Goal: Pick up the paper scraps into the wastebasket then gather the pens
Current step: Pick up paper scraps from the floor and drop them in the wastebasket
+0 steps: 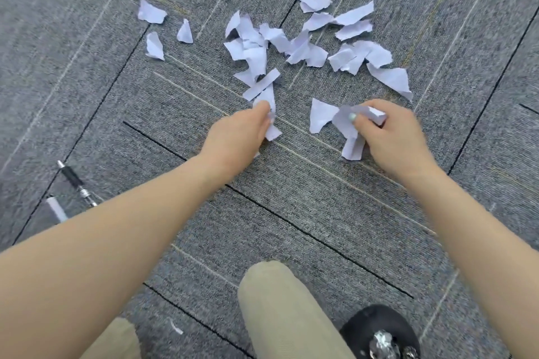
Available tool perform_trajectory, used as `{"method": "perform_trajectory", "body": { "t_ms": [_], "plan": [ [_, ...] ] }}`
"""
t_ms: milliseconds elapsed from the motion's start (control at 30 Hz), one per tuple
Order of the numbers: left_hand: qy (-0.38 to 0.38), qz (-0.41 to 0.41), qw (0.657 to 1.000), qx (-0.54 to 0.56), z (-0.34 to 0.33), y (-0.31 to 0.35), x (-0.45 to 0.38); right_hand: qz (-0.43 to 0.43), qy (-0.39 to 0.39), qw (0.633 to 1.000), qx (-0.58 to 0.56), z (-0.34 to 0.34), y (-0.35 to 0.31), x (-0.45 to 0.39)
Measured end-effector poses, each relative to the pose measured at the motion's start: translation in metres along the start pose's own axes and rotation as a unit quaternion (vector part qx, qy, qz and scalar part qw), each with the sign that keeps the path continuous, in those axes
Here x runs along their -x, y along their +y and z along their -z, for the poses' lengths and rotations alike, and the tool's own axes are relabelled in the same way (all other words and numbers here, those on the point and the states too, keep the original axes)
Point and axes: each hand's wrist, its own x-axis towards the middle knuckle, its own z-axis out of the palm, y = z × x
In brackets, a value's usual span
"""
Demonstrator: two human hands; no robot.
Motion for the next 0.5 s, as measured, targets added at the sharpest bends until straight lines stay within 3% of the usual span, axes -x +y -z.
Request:
{"method": "perform_trajectory", "body": {
  "t_ms": [133, 333, 500],
  "plan": [
    [-0.008, 0.060, 0.981, 0.187, 0.009, 0.005, -0.011, 0.034, -0.065, 0.996, 0.045, -0.012, -0.018, -0.003],
    [-0.002, 0.144, 0.967, 0.211, 0.014, 0.013, -0.033, 0.054, 0.016, 0.982, 0.180, -0.036, -0.018, -0.018],
    [0.037, 0.172, 0.961, 0.215, 0.012, 0.024, -0.041, 0.058, 0.007, 0.975, 0.214, -0.038, -0.023, -0.021]
  ]
}}
